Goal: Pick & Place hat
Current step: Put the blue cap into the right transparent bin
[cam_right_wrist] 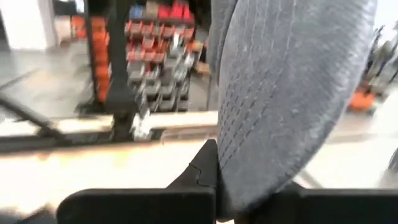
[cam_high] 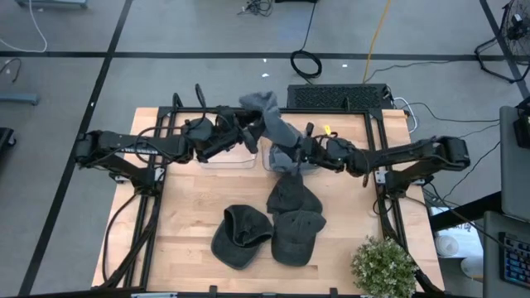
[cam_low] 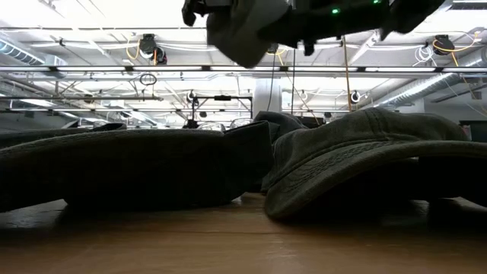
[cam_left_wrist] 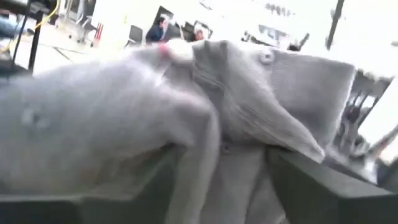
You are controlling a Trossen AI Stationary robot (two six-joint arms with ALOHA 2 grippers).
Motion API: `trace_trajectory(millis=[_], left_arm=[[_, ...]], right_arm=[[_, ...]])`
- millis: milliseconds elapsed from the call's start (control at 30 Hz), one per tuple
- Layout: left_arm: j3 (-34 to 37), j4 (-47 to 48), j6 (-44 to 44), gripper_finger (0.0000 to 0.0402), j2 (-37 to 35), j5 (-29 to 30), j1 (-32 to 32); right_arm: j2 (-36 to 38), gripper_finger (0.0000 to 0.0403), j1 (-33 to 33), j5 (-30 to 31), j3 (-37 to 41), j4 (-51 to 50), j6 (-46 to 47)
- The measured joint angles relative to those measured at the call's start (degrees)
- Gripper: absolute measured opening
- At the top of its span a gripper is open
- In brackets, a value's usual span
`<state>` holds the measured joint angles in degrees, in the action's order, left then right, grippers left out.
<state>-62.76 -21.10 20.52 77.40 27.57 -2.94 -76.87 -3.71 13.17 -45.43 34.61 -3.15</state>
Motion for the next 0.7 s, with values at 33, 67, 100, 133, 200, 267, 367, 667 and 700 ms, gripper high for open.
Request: trace_trajectory(millis=[33,67,100,133,200,267,367,667,700], left_arm=[[0.00,1.02,-1.81,0.0281,-0.67,-0.01,0.33],[0.00,1.47,-3.51,0.0295,-1.29,-0.04,0.64],[0.00,2.34,-4.98,0.0307,-2.06,-0.02,0.99],[0.00,3.68,-5.85,0.0318,-3.08,0.09,1.40],[-0.13,6.24,-6.90,0.0335,-5.05,0.27,2.06],[-0.26,8.83,-7.01,0.0347,-6.49,0.44,2.90],[-0.15,14.14,-7.01,0.0360,-8.47,0.50,4.23],[-0.15,27.84,-7.00,0.0367,-12.98,0.76,6.14],[-0.17,28.83,-6.94,0.0366,-13.04,0.76,6.18]], right_arm=[[1.68,0.0001,-0.30,-0.91,0.03,-3.57,1.11],[3.27,0.0001,-0.68,-2.00,0.03,-6.56,2.42],[5.07,0.0001,-1.04,-3.15,0.02,-9.64,3.52],[6.71,0.0001,-1.22,-4.43,0.05,-13.07,4.58],[9.97,0.0001,-1.60,-6.72,0.27,-18.80,6.40],[13.53,0.0001,-1.97,-10.11,0.26,-23.46,8.76],[19.24,0.0000,-3.74,-17.94,0.07,-30.64,13.07],[31.74,0.0000,-14.79,-40.10,0.15,-44.13,31.55],[32.24,0.0000,-16.41,-43.55,0.15,-44.33,34.02]])
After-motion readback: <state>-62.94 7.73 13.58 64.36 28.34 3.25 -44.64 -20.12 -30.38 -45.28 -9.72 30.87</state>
